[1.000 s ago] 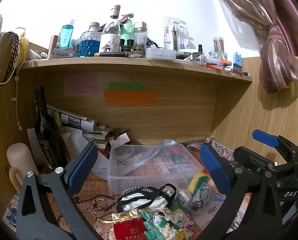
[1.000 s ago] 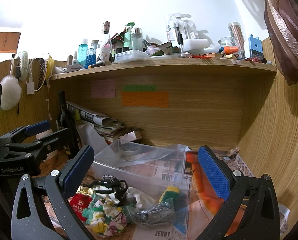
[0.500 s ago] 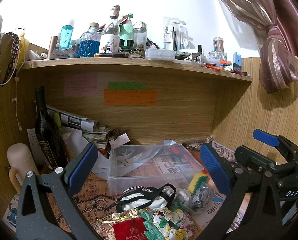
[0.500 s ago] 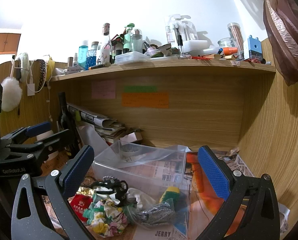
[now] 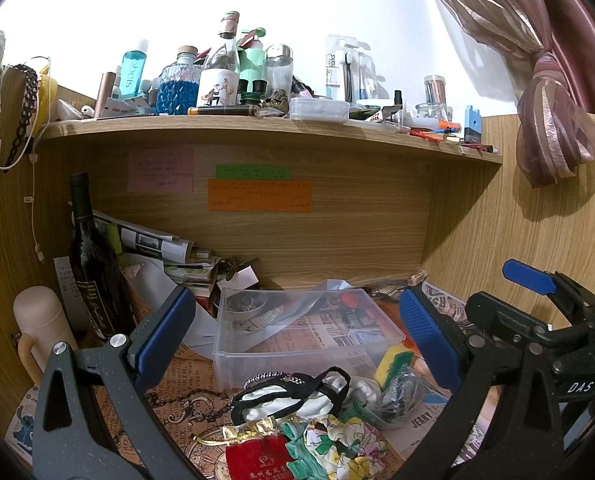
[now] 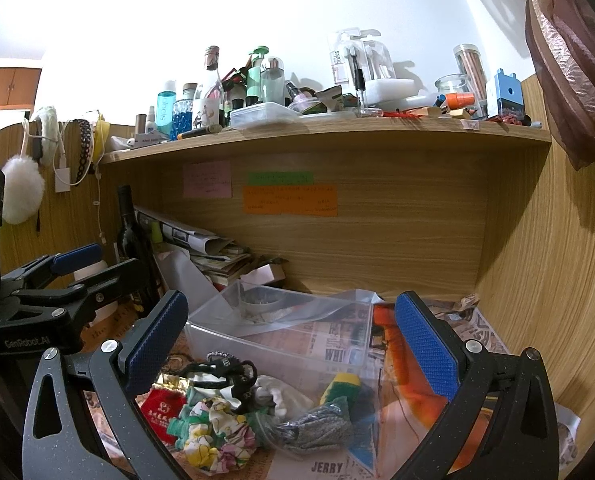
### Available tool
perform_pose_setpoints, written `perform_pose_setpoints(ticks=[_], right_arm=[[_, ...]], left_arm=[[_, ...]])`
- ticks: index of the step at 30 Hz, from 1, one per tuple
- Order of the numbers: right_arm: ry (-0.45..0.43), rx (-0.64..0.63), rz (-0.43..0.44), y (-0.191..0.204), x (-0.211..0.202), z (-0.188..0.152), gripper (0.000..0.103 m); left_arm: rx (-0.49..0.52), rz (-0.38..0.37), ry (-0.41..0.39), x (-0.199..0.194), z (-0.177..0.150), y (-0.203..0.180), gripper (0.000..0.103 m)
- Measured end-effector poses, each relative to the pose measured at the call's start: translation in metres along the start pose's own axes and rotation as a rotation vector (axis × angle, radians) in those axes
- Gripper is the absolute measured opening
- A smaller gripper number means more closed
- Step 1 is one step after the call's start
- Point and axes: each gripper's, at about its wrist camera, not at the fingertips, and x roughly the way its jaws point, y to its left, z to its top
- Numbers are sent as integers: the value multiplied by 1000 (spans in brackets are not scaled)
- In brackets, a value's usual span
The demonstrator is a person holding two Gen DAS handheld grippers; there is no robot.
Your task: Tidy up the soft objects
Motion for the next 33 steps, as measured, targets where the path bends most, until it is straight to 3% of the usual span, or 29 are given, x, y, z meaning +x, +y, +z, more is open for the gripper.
perform_pose_setpoints(ticks=[13, 23, 27, 33], right_arm=[[10, 11, -8, -2, 4, -3, 103], [93, 24, -29, -18, 24, -24, 103], [154, 26, -39, -26, 35, -38, 103], [243, 47, -53, -42, 50, -58, 100]], left_arm=[[0, -5, 19, 2, -2, -1, 103], [-8, -51, 165, 35, -34, 1, 103], [-17, -60, 265, 55, -52, 6, 86], [-58, -69, 375, 80, -74, 17, 74]])
